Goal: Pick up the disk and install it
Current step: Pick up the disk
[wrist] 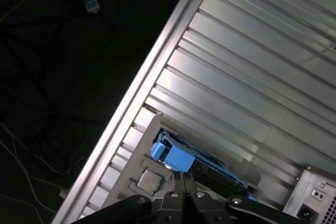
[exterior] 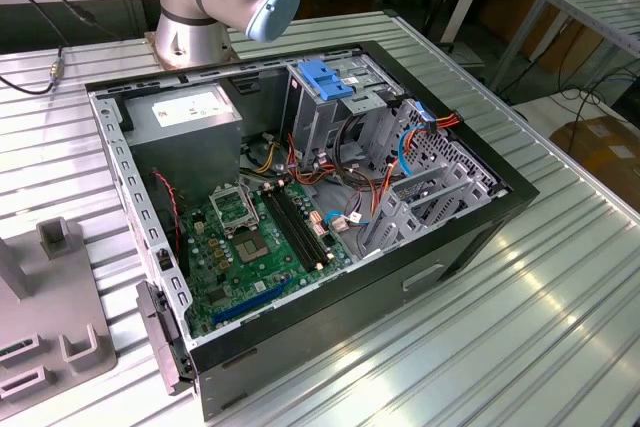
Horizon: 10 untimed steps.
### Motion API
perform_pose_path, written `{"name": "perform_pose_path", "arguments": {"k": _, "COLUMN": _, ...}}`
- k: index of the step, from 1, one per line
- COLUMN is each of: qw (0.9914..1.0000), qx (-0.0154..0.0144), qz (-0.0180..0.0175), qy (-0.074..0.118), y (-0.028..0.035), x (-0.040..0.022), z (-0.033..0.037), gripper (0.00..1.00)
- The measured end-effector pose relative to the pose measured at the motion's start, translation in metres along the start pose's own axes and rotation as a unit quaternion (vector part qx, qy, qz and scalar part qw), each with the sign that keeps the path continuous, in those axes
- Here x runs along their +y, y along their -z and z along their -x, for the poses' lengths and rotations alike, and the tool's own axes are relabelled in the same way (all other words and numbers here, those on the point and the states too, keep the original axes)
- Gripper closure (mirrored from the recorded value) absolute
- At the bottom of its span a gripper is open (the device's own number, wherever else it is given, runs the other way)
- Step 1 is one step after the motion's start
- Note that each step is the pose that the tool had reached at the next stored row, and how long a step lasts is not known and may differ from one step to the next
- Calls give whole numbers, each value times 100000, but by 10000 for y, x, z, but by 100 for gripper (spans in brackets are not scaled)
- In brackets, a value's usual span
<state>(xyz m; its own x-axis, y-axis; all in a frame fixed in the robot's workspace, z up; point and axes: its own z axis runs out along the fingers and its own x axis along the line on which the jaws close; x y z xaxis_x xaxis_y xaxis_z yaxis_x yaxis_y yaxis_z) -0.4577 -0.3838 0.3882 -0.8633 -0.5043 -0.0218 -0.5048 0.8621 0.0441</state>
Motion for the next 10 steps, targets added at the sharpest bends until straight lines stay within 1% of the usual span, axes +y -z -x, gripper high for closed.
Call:
{"name": "perform_pose_path", "arguments": {"k": 1, "qw": 99991, "qx": 63, "qz": 30, "qy": 1333, "y": 0, "x": 0, "z": 0, "gripper": 90}}
{"name": "perform_pose_path", "arguments": {"k": 2, "qw": 99974, "qx": 102, "qz": 49, "qy": 2262, "y": 0, "x": 0, "z": 0, "gripper": 90}}
{"name": "perform_pose_path", "arguments": {"k": 5, "qw": 99880, "qx": 220, "qz": 106, "qy": 4886, "y": 0, "x": 0, "z": 0, "gripper": 90}}
{"name": "perform_pose_path", "arguments": {"k": 6, "qw": 99802, "qx": 283, "qz": 138, "qy": 6287, "y": 0, "x": 0, "z": 0, "gripper": 90}}
{"name": "perform_pose_path", "arguments": {"k": 9, "qw": 99597, "qx": 398, "qz": 197, "qy": 8956, "y": 0, "x": 0, "z": 0, "gripper": 90}}
{"name": "perform_pose_path", "arguments": {"k": 10, "qw": 99453, "qx": 463, "qz": 229, "qy": 10431, "y": 0, "x": 0, "z": 0, "gripper": 90}}
